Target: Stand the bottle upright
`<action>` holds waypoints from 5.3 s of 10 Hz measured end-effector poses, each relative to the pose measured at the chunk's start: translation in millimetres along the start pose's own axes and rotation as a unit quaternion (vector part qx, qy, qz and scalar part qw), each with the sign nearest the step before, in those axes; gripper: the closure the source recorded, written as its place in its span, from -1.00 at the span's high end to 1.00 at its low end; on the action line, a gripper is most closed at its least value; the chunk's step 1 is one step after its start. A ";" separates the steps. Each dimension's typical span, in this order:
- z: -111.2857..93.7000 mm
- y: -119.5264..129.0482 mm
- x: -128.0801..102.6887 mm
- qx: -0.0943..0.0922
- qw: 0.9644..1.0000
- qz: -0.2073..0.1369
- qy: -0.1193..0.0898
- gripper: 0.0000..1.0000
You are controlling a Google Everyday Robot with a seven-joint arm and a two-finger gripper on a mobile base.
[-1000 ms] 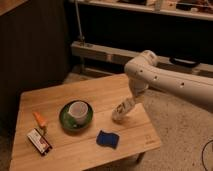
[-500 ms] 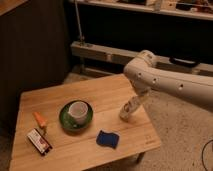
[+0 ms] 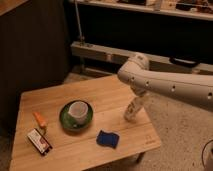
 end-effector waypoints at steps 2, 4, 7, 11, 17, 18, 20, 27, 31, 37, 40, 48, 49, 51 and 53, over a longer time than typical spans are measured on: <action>-0.4 1.4 1.2 -0.004 1.000 -0.006 0.005 -0.82; -1.1 1.8 0.3 -0.003 1.000 -0.013 0.013 -0.42; -1.9 5.2 -1.6 -0.005 1.000 -0.015 0.012 0.15; -0.5 10.3 -6.6 -0.014 1.000 -0.024 0.006 0.20; -11.2 9.5 -6.4 -0.025 0.999 -0.016 -0.031 0.20; -15.3 6.9 -5.6 -0.029 0.998 -0.010 -0.052 0.20; -19.9 3.1 11.3 -0.049 0.988 0.015 -0.146 0.20; -31.4 -5.6 40.4 -0.042 0.952 0.040 -0.299 0.20; -30.9 -5.0 40.8 -0.042 0.953 0.040 -0.299 0.20; -30.5 -4.3 41.7 -0.042 0.953 0.041 -0.298 0.20; -30.4 -4.2 42.0 -0.042 0.953 0.041 -0.298 0.20; -30.3 -4.1 42.0 -0.043 0.953 0.041 -0.298 0.20; -30.4 -4.1 42.0 -0.042 0.953 0.041 -0.298 0.20; -30.2 -4.2 41.8 -0.043 0.953 0.041 -0.298 0.20; -30.2 -4.2 41.7 -0.043 0.953 0.041 -0.298 0.20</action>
